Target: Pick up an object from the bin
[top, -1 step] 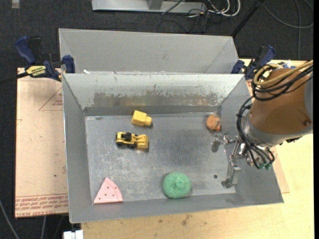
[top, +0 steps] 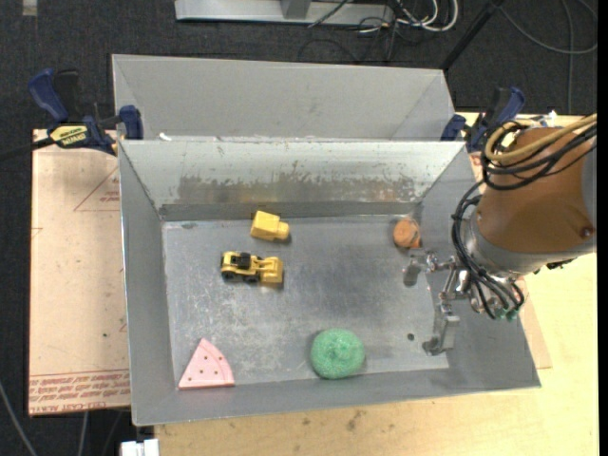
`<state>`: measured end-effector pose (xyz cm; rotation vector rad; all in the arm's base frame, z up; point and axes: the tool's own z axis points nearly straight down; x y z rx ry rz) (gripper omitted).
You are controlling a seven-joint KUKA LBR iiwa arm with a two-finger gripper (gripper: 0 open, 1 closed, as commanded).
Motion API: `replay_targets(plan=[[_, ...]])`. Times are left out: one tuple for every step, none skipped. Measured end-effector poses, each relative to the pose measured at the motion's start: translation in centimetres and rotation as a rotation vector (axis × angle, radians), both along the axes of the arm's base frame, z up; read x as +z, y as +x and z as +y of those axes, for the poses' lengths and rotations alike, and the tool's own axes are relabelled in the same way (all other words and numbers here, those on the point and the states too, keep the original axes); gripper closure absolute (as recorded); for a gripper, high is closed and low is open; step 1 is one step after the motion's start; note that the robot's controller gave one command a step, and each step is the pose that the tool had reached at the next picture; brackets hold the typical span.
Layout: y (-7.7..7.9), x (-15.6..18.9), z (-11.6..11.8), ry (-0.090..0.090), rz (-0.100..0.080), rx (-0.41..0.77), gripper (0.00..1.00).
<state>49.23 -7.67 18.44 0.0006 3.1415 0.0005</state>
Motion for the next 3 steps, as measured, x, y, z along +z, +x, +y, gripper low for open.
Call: replay_targets(plan=[[2.8,-4.8,4.5,0.000,-0.007,-0.037,0.00],[2.8,-7.5,6.8,0.004,0.005,-0.043,0.00],[1.1,-9.6,9.3,-0.002,-0.002,0.003,0.00]])
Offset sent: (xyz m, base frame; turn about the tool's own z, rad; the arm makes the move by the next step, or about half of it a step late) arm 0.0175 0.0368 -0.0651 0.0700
